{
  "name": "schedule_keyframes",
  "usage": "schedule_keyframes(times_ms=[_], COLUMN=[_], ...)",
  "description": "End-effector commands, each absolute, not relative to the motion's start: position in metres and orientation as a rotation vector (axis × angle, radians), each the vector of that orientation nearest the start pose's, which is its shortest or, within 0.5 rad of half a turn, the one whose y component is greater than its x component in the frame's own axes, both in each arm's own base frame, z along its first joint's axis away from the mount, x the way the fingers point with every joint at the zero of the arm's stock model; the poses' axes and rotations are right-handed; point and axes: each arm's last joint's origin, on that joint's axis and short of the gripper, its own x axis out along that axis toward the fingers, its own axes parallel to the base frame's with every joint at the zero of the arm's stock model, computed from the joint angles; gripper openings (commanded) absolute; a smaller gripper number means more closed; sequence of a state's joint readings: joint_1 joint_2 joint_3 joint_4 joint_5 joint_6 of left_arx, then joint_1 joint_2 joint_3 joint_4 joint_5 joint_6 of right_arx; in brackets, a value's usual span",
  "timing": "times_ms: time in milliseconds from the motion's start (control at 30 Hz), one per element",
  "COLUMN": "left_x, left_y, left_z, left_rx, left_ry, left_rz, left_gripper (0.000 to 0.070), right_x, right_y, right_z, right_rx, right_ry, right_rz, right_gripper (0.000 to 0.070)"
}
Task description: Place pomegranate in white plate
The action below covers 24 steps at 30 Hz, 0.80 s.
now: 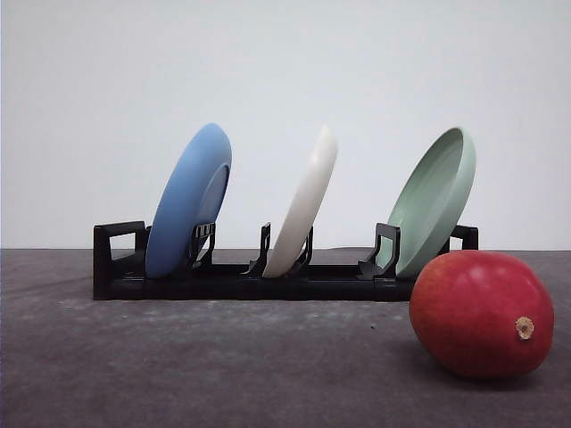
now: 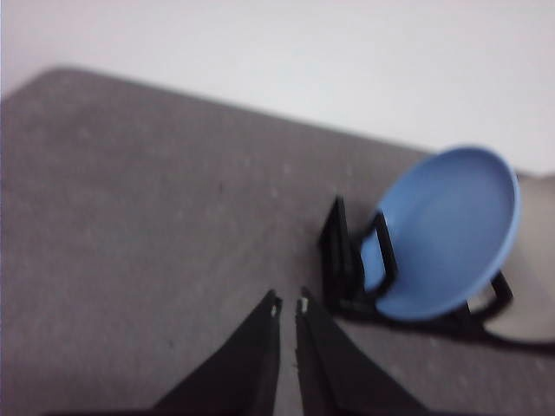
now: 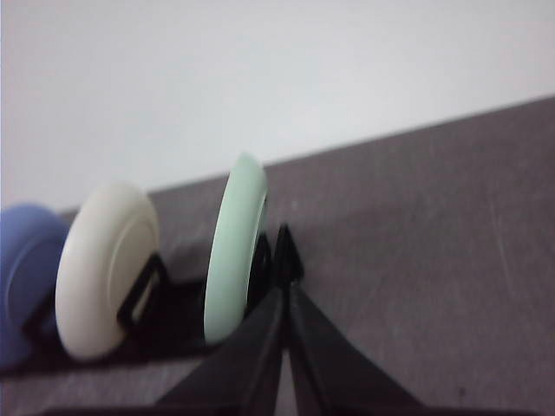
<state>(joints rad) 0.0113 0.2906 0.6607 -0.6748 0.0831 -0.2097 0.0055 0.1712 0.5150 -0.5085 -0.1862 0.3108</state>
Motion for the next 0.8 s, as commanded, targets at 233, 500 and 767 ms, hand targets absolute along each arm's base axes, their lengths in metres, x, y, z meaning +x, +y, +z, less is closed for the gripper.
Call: schedule_keyframes(times_ms=[233,500,767], left_x=[0.095,0.116,0.119], left_y=[-0.007,-0.026,-0.049], left_z=[0.3,0.302,0.307], left_rx=[-0.212,-0.093,0.312], left_ry=[0.48,0.465,0.302], left_rz=[-0.194,-0.379,-0.626], left_gripper=[0.0012,0.0012,0.0015], right_x=[0.091,0.097,0.095], right_y=[0.01,0.02,0.031], right_z=[0.267,0.265,0.27], right_rx=[0.283,0.124,0.027], right_ry=[0.373,0.387,0.32], right_rz=[0.283,0.392,0.551], right_gripper=[0.0008,0.001,0.001])
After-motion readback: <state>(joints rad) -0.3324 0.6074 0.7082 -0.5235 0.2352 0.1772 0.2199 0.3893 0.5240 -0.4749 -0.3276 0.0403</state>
